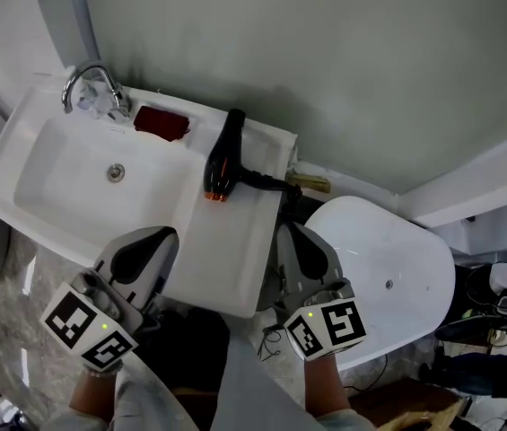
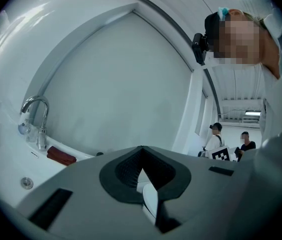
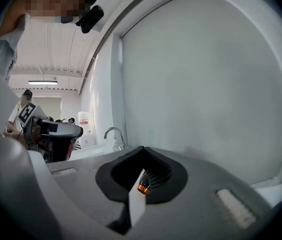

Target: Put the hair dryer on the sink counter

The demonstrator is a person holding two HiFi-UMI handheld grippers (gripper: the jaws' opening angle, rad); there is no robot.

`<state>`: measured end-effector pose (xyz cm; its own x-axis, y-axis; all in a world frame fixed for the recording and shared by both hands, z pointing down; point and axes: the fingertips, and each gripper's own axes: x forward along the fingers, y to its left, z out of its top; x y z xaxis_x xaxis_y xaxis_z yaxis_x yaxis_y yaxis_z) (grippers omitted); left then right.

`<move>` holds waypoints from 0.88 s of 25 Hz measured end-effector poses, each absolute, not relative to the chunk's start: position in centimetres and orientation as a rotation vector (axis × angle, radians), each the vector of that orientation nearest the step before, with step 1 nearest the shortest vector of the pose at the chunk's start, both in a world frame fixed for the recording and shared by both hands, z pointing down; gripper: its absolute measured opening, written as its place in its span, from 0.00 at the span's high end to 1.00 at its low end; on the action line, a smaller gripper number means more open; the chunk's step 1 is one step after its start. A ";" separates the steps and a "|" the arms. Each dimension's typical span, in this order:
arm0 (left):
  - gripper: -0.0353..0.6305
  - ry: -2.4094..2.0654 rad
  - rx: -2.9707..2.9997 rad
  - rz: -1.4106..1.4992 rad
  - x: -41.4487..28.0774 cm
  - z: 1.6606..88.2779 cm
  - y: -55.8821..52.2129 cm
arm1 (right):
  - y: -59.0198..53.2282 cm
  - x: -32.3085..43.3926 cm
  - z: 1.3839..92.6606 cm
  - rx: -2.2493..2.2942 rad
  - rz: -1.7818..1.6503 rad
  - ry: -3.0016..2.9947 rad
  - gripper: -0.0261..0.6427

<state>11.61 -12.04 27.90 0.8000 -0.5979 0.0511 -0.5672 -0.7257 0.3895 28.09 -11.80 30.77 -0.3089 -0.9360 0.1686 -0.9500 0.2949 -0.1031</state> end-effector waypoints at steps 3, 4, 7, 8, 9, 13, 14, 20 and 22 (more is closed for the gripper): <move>0.94 -0.854 2.609 -0.106 10.6 28.0 -11.9 | -11.1 27.5 30.6 1.867 0.320 -2.447 0.96; 0.94 -0.848 2.610 -0.106 10.2 28.0 -11.8 | -10.8 27.2 30.5 1.886 0.332 -2.441 0.96; 0.94 -0.835 2.611 -0.112 8.6 27.8 -11.5 | -10.0 26.1 30.1 1.932 0.345 -2.425 0.96; 0.94 -0.831 2.613 -0.112 8.1 27.7 -11.5 | -9.8 25.6 29.9 1.940 0.342 -2.422 0.96; 0.94 -0.826 2.616 -0.110 7.6 27.7 -11.4 | -9.7 25.0 29.8 1.945 0.338 -2.421 0.96; 0.94 -0.802 2.626 -0.100 5.8 27.8 -10.8 | -8.9 22.8 29.5 1.959 0.322 -2.404 0.97; 0.94 -0.794 2.627 -0.100 5.4 27.8 -10.7 | -8.7 22.3 29.4 1.963 0.320 -2.400 0.96; 0.94 -0.749 2.638 -0.085 2.9 28.3 -9.9 | -7.4 19.2 29.9 1.999 0.341 -2.372 0.96; 0.94 -0.737 2.640 -0.080 1.9 28.5 -9.6 | -6.9 17.9 30.0 2.001 0.348 -2.369 0.97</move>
